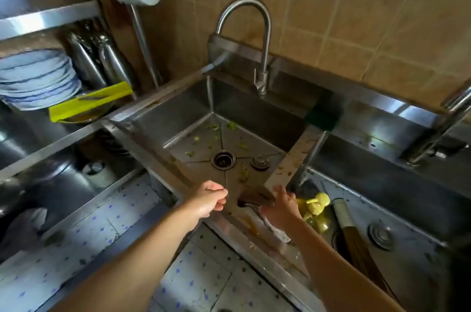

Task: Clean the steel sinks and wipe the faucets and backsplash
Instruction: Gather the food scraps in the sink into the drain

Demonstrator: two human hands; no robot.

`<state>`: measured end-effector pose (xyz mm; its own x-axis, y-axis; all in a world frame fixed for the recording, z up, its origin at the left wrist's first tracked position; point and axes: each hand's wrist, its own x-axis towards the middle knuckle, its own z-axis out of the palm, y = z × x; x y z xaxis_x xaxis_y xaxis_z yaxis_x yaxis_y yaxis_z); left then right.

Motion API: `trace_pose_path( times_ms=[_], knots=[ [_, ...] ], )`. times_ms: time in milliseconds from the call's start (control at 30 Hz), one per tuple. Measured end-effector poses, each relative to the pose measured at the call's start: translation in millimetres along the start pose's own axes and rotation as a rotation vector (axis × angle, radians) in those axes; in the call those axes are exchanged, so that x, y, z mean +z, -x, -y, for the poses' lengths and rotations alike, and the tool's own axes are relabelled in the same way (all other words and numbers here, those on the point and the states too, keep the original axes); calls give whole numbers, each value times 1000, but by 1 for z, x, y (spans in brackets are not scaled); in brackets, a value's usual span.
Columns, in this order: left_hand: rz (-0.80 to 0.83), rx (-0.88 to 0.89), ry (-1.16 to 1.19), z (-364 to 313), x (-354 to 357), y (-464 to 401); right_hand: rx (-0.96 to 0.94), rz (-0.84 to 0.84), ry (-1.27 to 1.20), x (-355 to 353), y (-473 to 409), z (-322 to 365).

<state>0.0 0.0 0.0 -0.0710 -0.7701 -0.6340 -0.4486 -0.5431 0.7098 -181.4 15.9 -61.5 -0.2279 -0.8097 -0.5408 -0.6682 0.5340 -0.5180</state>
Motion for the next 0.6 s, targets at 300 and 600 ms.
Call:
trace_pose_path(
  times_ms=[300,600],
  knots=[
    [94,23,-60,-27,-16,-63,104,-72,104,10,-23,6],
    [326,163,-215,-43,-71,-105,274,-252,132,3,-16,63]
  ],
)
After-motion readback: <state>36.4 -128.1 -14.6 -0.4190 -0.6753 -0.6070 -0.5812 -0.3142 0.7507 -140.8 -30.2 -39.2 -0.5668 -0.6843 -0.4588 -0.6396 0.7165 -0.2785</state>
